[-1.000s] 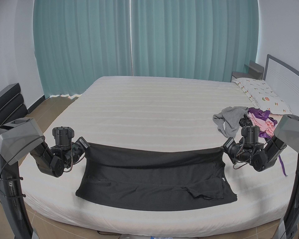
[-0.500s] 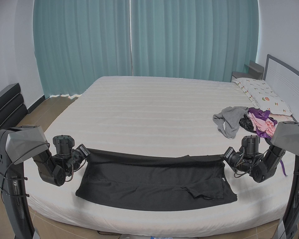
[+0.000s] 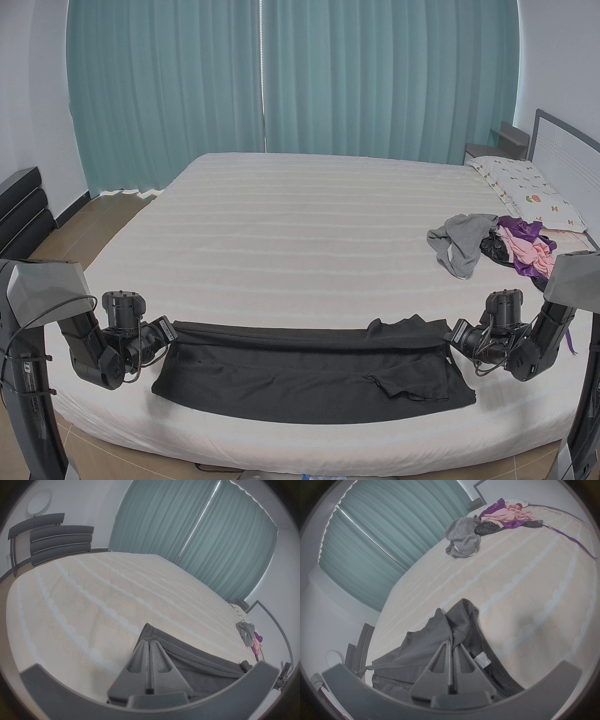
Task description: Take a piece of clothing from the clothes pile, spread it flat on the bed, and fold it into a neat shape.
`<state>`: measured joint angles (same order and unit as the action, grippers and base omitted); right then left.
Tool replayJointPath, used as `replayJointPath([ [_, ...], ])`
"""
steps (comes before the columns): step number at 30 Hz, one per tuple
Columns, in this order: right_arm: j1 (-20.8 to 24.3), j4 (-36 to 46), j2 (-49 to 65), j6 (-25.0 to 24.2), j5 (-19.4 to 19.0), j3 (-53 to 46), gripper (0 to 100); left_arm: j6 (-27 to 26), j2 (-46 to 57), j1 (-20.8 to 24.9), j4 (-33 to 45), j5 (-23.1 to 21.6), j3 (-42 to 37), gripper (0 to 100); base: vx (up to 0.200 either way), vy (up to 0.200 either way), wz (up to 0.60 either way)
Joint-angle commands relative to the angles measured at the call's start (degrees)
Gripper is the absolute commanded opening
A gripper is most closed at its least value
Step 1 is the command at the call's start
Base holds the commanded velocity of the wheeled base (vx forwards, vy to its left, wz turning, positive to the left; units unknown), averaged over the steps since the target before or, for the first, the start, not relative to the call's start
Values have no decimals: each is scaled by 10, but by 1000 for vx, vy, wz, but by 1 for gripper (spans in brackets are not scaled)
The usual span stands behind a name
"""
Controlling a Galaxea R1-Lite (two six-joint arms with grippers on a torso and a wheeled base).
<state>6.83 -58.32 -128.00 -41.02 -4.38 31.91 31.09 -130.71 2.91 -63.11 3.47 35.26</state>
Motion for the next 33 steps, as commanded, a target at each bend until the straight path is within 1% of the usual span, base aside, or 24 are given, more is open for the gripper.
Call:
replayJointPath([
  [1,-1,0,0,7,-1,-12,0,-7,3,-1,2,0,-9,0,0,0,0],
  [9,-1,-1,2,20,-1,-22,0,-43,4,3,9,0,-29,0,0,0,0],
  [14,1,2,5,42,-12,-38,0,-61,4,3,39,0,-34,0,0,0,0],
  [17,6,2,0,57,-13,-44,0,-66,4,3,51,0,-34,0,0,0,0],
  [26,7,4,-11,72,-13,-48,0,-77,3,3,74,0,-34,0,0,0,0],
  [33,6,9,-21,84,-13,-48,0,-83,8,4,75,0,-43,0,0,0,0],
])
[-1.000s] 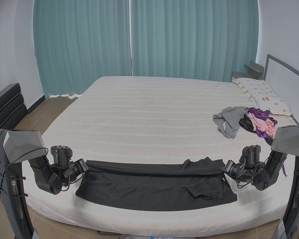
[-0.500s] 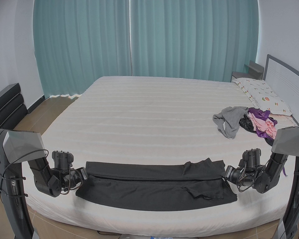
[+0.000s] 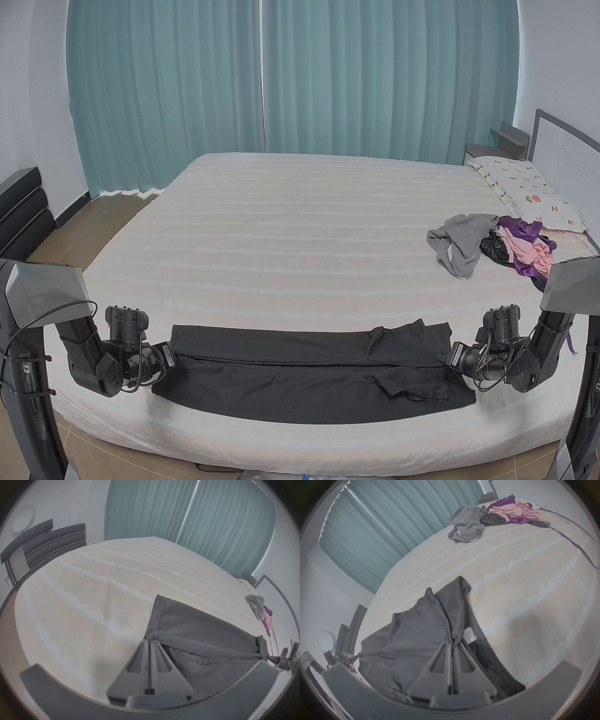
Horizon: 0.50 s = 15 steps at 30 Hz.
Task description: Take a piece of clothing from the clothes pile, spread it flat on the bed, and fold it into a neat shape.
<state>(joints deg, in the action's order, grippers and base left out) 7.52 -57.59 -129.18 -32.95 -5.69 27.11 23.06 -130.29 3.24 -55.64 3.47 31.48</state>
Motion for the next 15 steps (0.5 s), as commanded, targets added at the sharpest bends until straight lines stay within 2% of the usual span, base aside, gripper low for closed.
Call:
replayJointPath([
  [1,-1,2,-10,4,0,0,100,-6,5,2,1,0,-7,100,0,0,0],
  [10,-22,3,32,2,-2,11,100,-7,28,1,1,-1,-6,100,0,0,0],
  [13,-46,4,43,-6,-5,30,100,5,37,-3,0,-4,5,100,0,0,0],
  [15,-63,4,36,-25,-8,51,100,36,36,-4,1,-7,25,100,0,0,0],
])
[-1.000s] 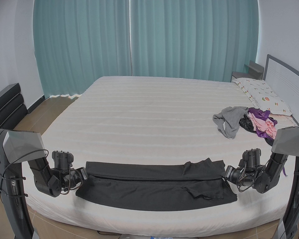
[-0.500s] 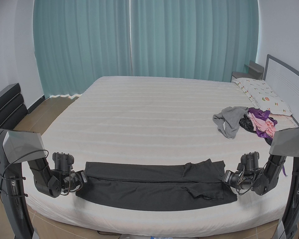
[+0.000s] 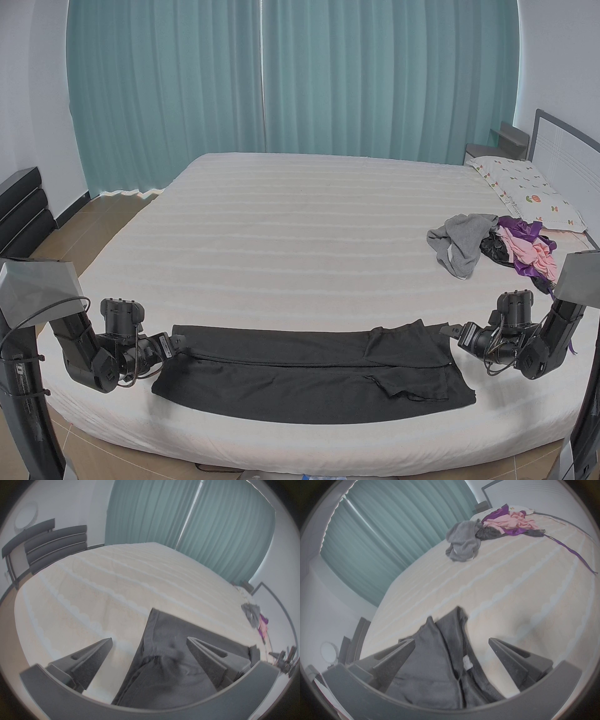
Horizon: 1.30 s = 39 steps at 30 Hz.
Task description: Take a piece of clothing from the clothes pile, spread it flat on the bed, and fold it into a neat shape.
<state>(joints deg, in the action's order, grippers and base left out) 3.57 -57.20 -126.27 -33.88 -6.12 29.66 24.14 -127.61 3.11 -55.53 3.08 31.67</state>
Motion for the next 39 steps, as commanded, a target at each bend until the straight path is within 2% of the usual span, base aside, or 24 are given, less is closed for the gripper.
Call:
replayJointPath([
  [1,-26,2,1,-23,-10,32,100,42,6,-4,0,-4,33,100,0,0,0],
  [2,-27,9,-8,-37,-18,40,100,67,2,-5,1,-12,48,100,0,0,0],
  [6,-28,30,-20,-59,-28,62,100,103,-6,-8,14,-46,73,100,0,0,0],
  [7,-28,45,-24,-77,-31,79,100,130,-13,-8,46,-70,99,100,0,0,0],
  [11,-28,64,-28,-104,-49,95,100,177,-27,-9,100,-81,159,100,0,0,0],
  [18,-27,65,-32,-106,-54,97,100,176,-87,-13,109,-80,219,100,0,0,0],
  [24,-27,65,-32,-106,-54,97,100,173,-97,-21,110,-81,227,100,0,0,0],
  [25,-27,65,-32,-106,-54,97,100,173,-98,-21,110,-81,229,0,0,0,0],
  [39,-26,66,-53,-106,-53,114,100,175,-94,-50,107,-78,220,0,0,0,0],
])
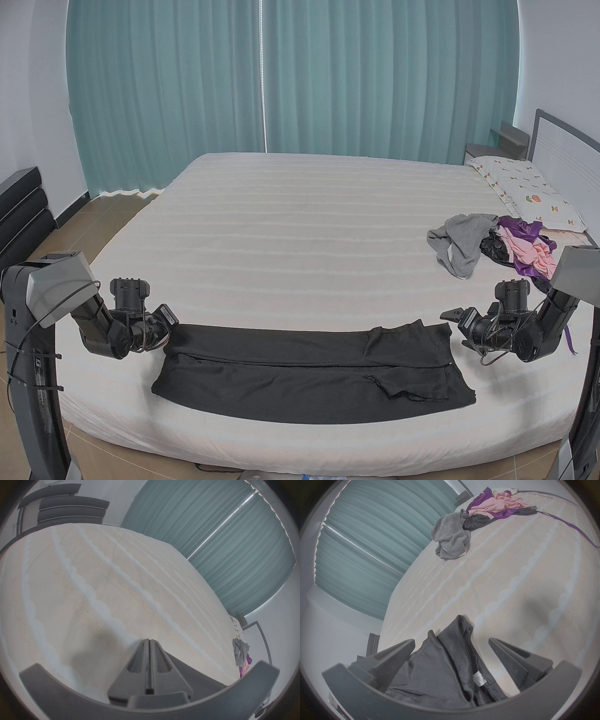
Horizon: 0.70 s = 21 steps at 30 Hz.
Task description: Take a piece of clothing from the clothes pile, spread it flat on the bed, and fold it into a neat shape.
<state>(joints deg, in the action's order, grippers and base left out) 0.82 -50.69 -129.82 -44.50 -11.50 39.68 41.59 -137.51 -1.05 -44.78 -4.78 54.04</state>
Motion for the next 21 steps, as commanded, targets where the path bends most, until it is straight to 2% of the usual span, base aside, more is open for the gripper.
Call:
replayJointPath([
  [1,2,1,-19,0,1,15,100,2,5,-10,0,0,-3,0,0,0,0],
  [11,7,3,-67,0,2,70,100,2,5,-9,0,0,-3,0,0,0,0],
  [12,8,3,-71,0,2,73,0,2,5,-9,0,-1,-4,0,0,0,0],
  [21,3,29,-73,0,9,90,0,2,3,-6,1,-1,-5,0,0,0,0],
])
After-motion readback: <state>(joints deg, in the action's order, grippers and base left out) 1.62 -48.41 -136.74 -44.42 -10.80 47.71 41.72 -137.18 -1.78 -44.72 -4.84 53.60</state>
